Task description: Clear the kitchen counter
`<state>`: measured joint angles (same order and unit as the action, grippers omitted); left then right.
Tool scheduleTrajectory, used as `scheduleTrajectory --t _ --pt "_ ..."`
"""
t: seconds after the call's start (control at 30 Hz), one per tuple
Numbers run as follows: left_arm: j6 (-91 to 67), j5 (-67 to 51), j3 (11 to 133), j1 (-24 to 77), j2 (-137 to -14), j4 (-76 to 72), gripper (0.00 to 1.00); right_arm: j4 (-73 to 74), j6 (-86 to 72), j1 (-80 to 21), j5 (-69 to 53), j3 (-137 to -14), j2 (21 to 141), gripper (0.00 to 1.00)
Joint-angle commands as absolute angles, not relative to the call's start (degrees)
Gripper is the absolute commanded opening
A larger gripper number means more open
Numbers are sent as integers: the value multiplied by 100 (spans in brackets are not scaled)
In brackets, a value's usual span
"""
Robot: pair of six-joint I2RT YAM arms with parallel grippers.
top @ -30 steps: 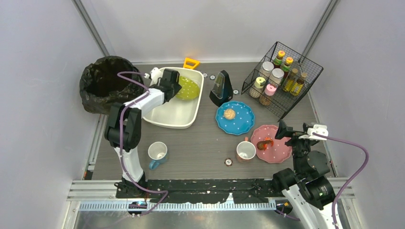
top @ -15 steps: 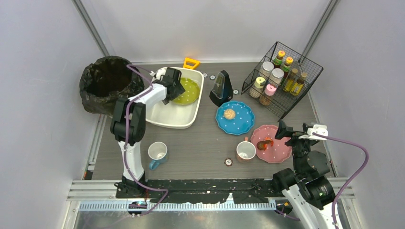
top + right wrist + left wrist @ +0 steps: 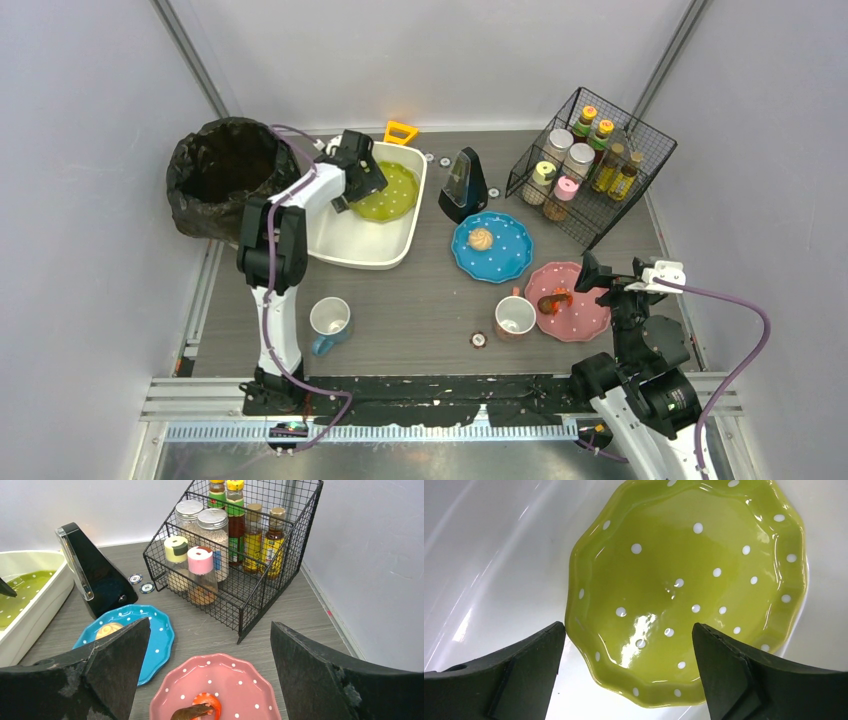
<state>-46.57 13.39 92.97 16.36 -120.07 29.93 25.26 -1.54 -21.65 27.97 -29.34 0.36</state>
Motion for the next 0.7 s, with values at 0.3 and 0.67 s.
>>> scheduleTrajectory --t 0.3,0.67 --pt "-3849 1265 8882 1730 -10527 3029 99 2528 -314 -2197 1992 -3501 67 95" --pt "-3312 718 7707 2229 -8432 2799 100 3595 -1462 -2197 1188 -5143 2966 95"
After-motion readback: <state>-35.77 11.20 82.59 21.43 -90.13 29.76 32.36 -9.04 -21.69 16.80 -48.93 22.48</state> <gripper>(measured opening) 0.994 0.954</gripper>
